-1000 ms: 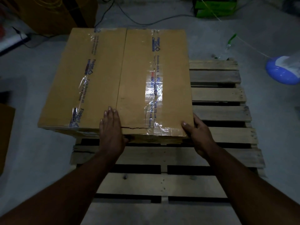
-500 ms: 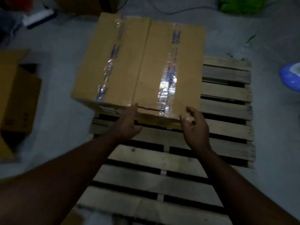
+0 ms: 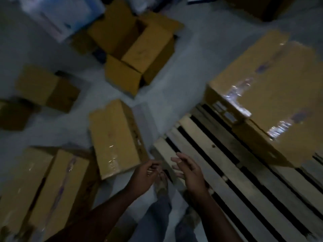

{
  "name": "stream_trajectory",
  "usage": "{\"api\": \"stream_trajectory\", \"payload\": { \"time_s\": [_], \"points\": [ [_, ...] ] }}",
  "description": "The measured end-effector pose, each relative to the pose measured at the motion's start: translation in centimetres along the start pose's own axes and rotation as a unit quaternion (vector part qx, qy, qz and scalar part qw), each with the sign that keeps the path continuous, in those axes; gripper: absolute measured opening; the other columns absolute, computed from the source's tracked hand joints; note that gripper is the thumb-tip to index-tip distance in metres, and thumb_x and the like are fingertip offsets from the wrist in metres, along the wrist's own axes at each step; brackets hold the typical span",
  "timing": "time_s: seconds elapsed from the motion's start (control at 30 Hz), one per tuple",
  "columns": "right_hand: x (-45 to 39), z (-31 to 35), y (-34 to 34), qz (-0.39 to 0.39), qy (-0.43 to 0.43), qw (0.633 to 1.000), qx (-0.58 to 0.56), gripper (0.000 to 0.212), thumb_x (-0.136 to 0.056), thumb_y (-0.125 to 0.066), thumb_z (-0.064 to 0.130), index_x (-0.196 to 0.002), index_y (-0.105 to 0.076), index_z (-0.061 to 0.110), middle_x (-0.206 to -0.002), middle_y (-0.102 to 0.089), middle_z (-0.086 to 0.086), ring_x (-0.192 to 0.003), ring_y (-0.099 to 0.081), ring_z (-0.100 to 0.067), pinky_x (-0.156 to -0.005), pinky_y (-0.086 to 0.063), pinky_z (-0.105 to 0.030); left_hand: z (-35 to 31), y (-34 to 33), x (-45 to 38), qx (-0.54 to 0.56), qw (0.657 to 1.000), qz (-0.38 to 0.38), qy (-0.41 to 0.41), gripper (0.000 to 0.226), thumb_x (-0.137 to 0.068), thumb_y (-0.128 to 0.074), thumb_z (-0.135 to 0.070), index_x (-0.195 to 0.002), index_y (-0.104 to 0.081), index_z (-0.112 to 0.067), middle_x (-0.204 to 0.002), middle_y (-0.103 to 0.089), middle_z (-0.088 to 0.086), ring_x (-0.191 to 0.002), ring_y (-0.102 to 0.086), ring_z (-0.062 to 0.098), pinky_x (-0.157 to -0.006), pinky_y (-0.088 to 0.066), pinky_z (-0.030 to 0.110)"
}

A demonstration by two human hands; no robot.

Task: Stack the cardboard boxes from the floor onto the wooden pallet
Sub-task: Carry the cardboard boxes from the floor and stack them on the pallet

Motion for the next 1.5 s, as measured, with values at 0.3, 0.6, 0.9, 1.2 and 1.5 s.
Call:
{"api": "stream_trajectory", "payload": {
  "time_s": [0.3,0.6,0.9,1.2,1.5],
  "points": [
    [-4.5,-5.9,-17.2,0.107,-0.069,0.979,0.16,0.014,-0.102,-0.063,0.026,-0.111,-0.071,0.033,-0.112,-0.076,-0.001,-0.106,-0.071,-0.022,-0.09,-0.056,-0.04,16.2,13.0,3.1,0.146,0.956,-0.196,0.165,0.022,-0.096,-0.067,-0.009,-0.109,-0.065,-0.027,-0.104,-0.074,0.001,-0.1,-0.07,0.019,-0.085,-0.055,0.028],
    [-21.3,-24.3,-30.0,0.187,-0.072,0.904,0.378,0.072,-0.098,-0.069,0.024,-0.16,-0.031,0.02,-0.153,-0.04,0.006,-0.14,-0.037,-0.011,-0.115,-0.033,-0.03,40.6,18.2,-8.6,0.06,0.928,-0.224,0.29,0.069,-0.084,-0.081,-0.028,-0.144,-0.049,-0.014,-0.141,-0.055,0.009,-0.129,-0.054,0.029,-0.099,-0.046,0.035],
    [-32.3,-31.3,-28.1,0.006,-0.032,0.932,0.361,0.101,-0.077,-0.084,0.053,-0.157,-0.029,0.027,-0.152,-0.048,0.003,-0.137,-0.049,-0.023,-0.111,-0.046,-0.051,52.1,19.0,-13.9,0.193,0.888,-0.231,0.348,0.121,-0.064,-0.095,-0.044,-0.159,-0.023,-0.022,-0.159,-0.037,0.002,-0.145,-0.037,0.027,-0.116,-0.036,0.043],
    [-25.9,-23.4,-27.1,0.044,0.003,0.981,0.191,0.05,-0.091,-0.079,0.033,-0.139,-0.064,0.032,-0.126,-0.073,0.01,-0.116,-0.069,-0.013,-0.094,-0.059,-0.035,44.0,21.4,-7.1,0.246,0.913,-0.231,0.23,0.07,-0.077,-0.083,-0.052,-0.139,-0.054,-0.035,-0.128,-0.067,-0.014,-0.117,-0.064,0.011,-0.096,-0.055,0.038],
    [-3.0,-8.4,-15.2,0.0,0.019,0.984,0.179,0.044,-0.09,-0.079,0.038,-0.132,-0.067,0.033,-0.115,-0.077,0.011,-0.105,-0.073,-0.009,-0.09,-0.062,-0.032,21.3,17.9,8.7,0.195,0.933,-0.23,0.197,0.075,-0.077,-0.081,-0.056,-0.142,-0.052,-0.032,-0.129,-0.063,-0.008,-0.116,-0.061,0.017,-0.098,-0.051,0.043]
  ]
}}
Point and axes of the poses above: each hand's wrist, its own x-axis away from the middle knuckle, its own y-axis out of the back of the hand, z = x × y, the point moved 7 cm from there along -x, towards the middle knuckle
